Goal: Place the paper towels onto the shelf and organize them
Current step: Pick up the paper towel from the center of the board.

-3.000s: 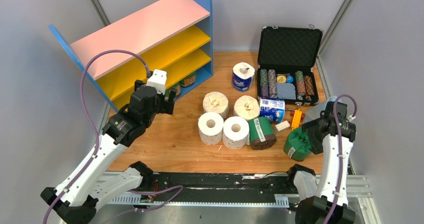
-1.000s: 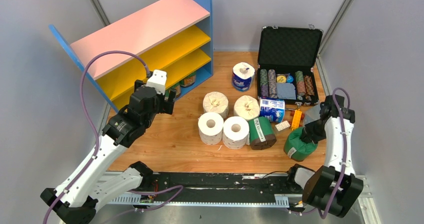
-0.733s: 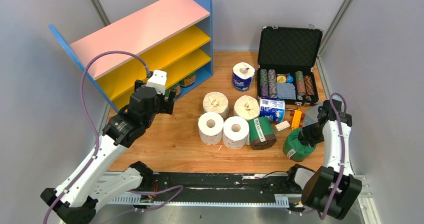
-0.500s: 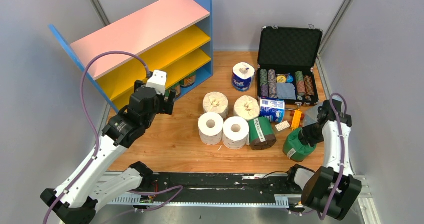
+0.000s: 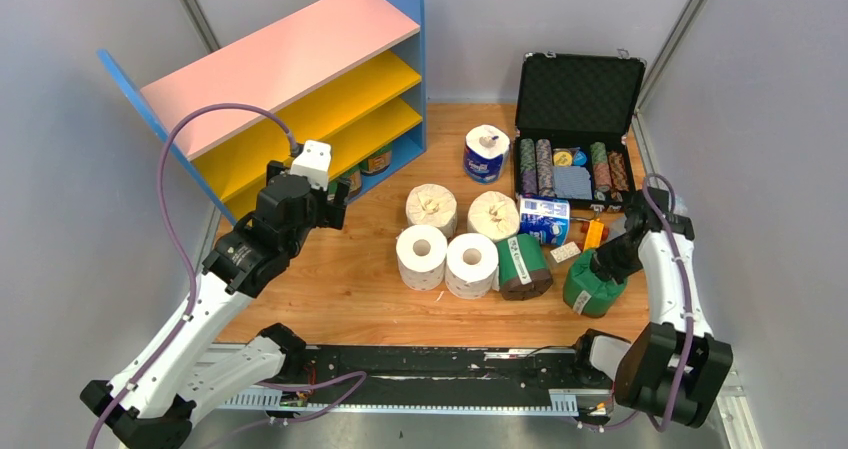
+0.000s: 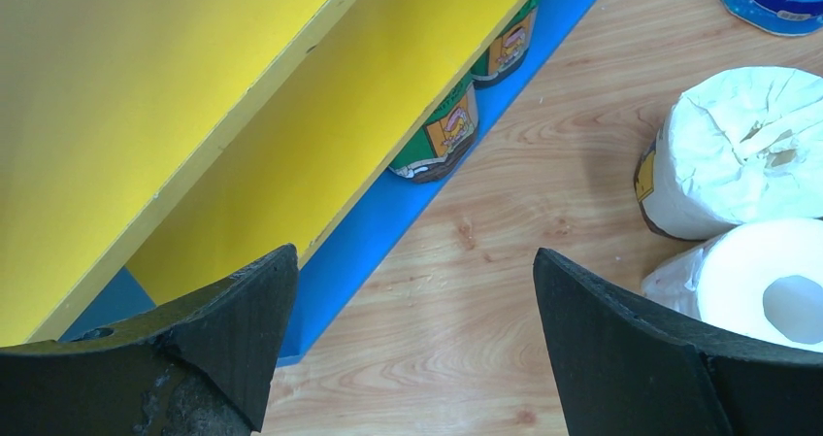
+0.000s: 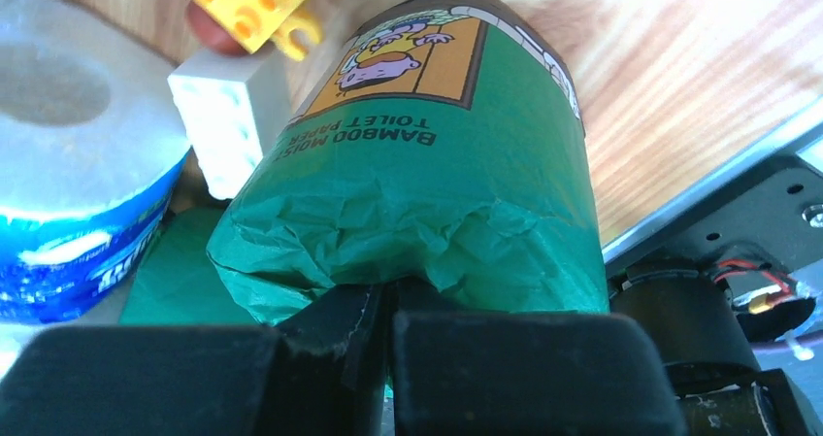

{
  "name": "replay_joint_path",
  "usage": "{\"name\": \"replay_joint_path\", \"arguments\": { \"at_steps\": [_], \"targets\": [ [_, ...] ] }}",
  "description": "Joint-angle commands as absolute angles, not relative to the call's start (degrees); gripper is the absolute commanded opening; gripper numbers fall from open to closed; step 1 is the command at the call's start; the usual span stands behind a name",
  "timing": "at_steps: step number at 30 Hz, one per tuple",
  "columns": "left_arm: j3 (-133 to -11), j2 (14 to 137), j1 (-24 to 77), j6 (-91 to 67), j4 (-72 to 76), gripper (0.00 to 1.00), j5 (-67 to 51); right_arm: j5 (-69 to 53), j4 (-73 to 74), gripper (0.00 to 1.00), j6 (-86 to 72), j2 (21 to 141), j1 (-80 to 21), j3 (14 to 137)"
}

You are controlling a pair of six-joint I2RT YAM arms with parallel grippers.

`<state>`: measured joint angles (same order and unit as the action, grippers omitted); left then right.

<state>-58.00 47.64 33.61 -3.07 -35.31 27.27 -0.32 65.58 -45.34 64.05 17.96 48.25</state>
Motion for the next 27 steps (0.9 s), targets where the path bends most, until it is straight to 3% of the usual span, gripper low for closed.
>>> {"name": "replay_joint_path", "arguments": {
  "at_steps": [1, 7, 12, 18, 27],
  "targets": [
    [-57.77, 46.85, 33.02, -2.37, -33.13, 0.98, 27.84, -4.86, 59.53, 0.04, -38.79, 66.8, 13.32, 51.24],
    [-57.7, 46.65, 32.59, -2.39, -32.99, 0.98, 27.43, -18.34, 49.77, 0.05, -34.93, 67.2, 4.35, 49.75],
    [-57.57, 46.56, 32.54, -2.37, -32.61, 0.97, 26.92, -10.41, 56.2, 0.09, -31.03, 65.73, 2.9, 56.96],
    [-57.57, 46.58, 32.45, -2.37, -32.69, 0.98, 26.84, -2.2, 64.5, 0.21, -29.1, 63.61, 2.87, 65.75],
    [-57.57, 46.6, 32.44, -2.46, -32.61, 0.97, 26.61, 3.72, 69.87, 0.4, -32.14, 59.57, 2.9, 65.09]
  ]
}}
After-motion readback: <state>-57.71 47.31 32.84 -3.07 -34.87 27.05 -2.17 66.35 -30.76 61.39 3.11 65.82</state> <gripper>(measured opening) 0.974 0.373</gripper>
